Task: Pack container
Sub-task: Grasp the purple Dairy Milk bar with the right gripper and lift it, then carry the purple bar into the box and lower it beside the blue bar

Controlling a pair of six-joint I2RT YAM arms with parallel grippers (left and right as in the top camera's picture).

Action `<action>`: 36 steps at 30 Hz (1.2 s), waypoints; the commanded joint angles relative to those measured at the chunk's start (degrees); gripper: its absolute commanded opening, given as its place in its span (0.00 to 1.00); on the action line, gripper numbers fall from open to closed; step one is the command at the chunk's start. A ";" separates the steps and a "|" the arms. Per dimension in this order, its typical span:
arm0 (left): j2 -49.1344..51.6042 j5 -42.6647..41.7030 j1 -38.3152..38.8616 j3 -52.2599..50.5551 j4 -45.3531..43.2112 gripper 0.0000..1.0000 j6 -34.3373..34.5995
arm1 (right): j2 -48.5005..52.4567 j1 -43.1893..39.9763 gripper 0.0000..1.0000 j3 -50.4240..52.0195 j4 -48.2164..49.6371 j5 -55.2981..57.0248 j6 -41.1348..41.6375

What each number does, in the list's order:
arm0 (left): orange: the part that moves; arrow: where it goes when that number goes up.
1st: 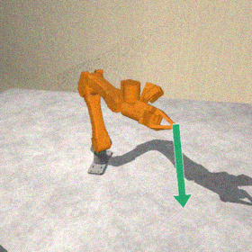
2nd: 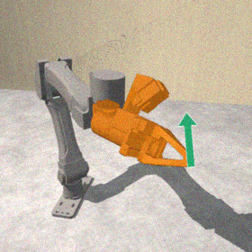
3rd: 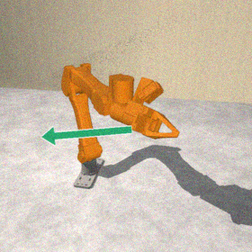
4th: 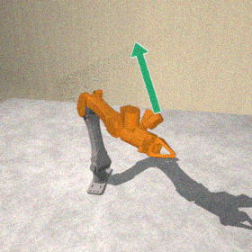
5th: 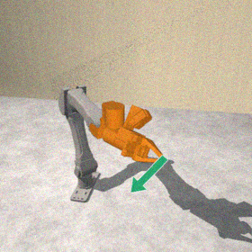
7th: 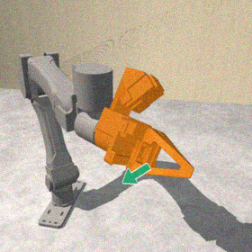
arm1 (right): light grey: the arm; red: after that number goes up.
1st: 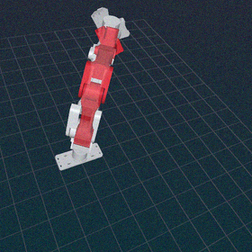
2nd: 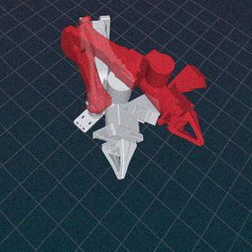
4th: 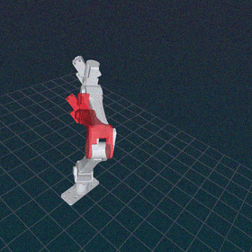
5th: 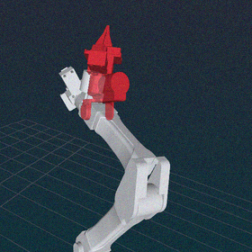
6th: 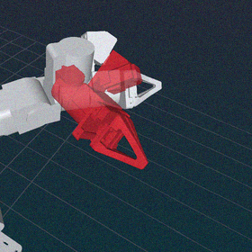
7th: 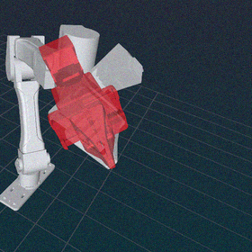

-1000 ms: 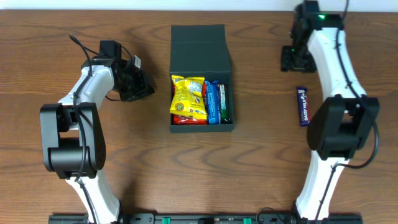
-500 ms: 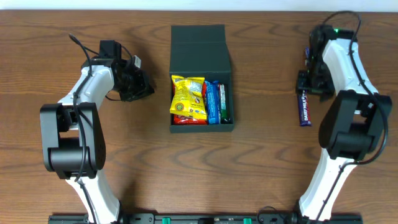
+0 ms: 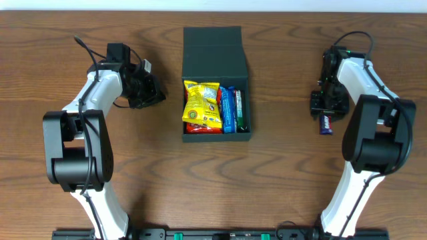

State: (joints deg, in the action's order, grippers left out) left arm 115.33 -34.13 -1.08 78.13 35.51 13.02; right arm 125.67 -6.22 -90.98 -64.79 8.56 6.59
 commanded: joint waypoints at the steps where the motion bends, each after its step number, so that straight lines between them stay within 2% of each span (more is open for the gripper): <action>1: 0.74 0.22 -0.24 -0.72 0.02 0.12 -1.27 | 1.29 0.24 0.34 2.23 2.47 0.66 0.02; 12: 0.74 0.20 -0.24 -0.72 0.02 0.12 -1.25 | 1.29 0.28 0.17 0.81 3.34 0.13 1.46; 20: 0.74 0.22 -0.24 -0.72 0.02 0.12 -1.27 | 1.29 0.81 0.01 -10.36 -1.64 -0.66 1.55; 27: 0.74 0.22 -0.24 -0.72 0.02 0.12 -1.27 | 1.29 4.63 0.01 -20.87 -6.36 -1.73 1.57; 36: 0.74 0.22 -0.24 -0.72 0.11 0.12 -1.27 | 1.29 16.65 0.01 -30.73 -13.33 -9.49 4.22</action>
State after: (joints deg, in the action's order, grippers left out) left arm 115.33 -34.13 -1.08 78.13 35.57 13.02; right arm 127.04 7.25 -119.28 -76.99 2.72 8.62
